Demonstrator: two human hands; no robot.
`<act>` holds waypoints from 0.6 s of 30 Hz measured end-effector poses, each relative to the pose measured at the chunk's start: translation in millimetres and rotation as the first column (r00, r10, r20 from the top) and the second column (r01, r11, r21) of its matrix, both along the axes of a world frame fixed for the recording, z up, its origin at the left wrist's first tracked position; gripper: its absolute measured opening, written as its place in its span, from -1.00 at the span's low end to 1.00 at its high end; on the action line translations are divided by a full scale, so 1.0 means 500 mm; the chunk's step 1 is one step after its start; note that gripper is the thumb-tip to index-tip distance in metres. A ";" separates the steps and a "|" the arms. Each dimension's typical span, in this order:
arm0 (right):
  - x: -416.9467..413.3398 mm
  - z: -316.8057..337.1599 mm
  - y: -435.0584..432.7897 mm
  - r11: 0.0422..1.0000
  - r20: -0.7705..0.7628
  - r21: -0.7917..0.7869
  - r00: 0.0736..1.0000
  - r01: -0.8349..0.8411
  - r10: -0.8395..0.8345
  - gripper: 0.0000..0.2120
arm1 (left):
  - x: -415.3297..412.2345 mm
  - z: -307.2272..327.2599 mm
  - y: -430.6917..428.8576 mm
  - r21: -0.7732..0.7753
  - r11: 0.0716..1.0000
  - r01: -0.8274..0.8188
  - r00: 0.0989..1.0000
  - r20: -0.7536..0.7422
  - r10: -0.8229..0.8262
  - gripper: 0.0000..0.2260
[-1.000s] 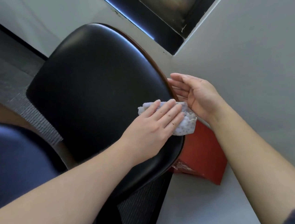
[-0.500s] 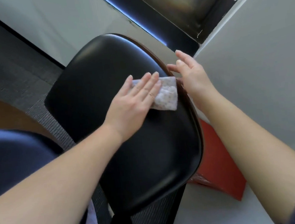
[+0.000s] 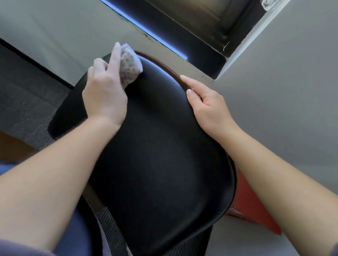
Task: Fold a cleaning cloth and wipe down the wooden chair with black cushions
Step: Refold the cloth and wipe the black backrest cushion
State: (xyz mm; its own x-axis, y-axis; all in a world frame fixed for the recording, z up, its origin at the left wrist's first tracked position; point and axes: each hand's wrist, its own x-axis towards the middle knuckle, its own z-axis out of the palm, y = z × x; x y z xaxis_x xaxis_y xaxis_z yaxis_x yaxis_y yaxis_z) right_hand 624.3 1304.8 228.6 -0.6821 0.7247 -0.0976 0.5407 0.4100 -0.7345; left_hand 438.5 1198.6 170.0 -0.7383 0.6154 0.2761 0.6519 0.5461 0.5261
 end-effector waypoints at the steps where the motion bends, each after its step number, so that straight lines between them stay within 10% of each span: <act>1: -0.001 0.000 0.000 1.000 -0.003 -0.002 1.000 0.011 -0.011 -0.63 | 0.002 0.006 -0.002 -0.007 1.000 0.014 1.000 -0.012 -0.014 -0.44; 10: -0.003 -0.003 0.000 0.993 -0.112 0.022 0.987 0.120 -0.117 -0.67 | 0.180 -0.042 -0.083 0.170 0.951 0.259 0.966 -0.049 -0.254 -0.91; 18: 0.005 -0.012 0.006 0.995 -0.131 0.029 0.987 0.093 -0.088 -0.66 | 0.323 -0.043 -0.134 0.333 0.847 0.414 0.906 -0.062 -0.419 -0.90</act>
State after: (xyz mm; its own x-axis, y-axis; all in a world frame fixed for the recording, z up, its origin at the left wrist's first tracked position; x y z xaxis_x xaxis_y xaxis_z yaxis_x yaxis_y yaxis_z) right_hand 627.0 1307.7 222.4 -0.6186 0.7856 0.0140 0.4782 0.3906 -0.7866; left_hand 600.0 1131.6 148.2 -0.4382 0.7399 0.5104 0.7707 0.0171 0.6369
